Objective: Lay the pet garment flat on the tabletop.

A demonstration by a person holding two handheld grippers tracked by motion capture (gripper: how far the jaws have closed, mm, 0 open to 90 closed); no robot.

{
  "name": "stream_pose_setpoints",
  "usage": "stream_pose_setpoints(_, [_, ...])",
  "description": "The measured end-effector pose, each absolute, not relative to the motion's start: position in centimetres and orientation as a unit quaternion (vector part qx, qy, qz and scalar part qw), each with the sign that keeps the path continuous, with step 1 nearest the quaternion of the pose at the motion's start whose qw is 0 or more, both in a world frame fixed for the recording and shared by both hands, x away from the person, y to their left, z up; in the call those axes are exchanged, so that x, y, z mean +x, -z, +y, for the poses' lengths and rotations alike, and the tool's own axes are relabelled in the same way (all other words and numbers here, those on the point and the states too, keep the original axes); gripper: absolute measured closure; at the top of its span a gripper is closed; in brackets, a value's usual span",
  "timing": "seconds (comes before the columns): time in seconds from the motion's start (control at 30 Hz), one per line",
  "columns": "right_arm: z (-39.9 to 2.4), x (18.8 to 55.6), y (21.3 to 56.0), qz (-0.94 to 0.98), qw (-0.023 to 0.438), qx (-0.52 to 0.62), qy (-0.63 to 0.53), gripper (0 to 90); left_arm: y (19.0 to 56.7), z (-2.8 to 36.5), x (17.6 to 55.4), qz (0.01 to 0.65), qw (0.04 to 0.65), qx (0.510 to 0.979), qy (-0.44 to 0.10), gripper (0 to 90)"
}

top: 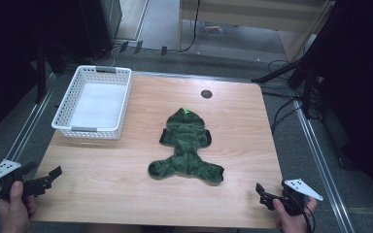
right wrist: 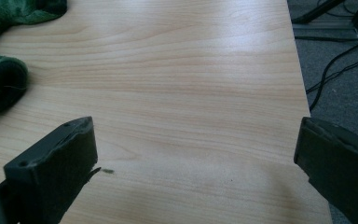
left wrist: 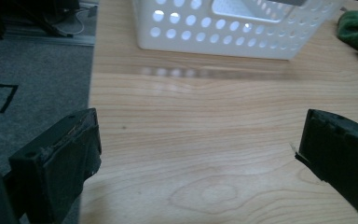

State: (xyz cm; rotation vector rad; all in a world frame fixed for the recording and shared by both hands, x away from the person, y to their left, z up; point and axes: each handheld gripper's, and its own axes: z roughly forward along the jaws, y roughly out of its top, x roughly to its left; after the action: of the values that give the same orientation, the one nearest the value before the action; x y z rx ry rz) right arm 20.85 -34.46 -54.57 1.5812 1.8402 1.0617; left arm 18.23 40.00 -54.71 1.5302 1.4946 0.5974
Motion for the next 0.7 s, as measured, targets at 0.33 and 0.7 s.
stream_pose_setpoints(0.33, [-34.31, 21.05, 54.91, 0.687, 0.223, 0.565, -0.399, 0.0, 55.21, 39.81, 18.42, 0.597, 0.447, 0.623, -0.235, 0.0])
stream_pose_setpoints(0.7, [-34.29, 21.13, 54.95, 0.689, 0.218, 0.567, -0.395, 0.0, 55.48, 39.39, 18.92, 0.604, 0.428, 0.631, -0.232, 0.0])
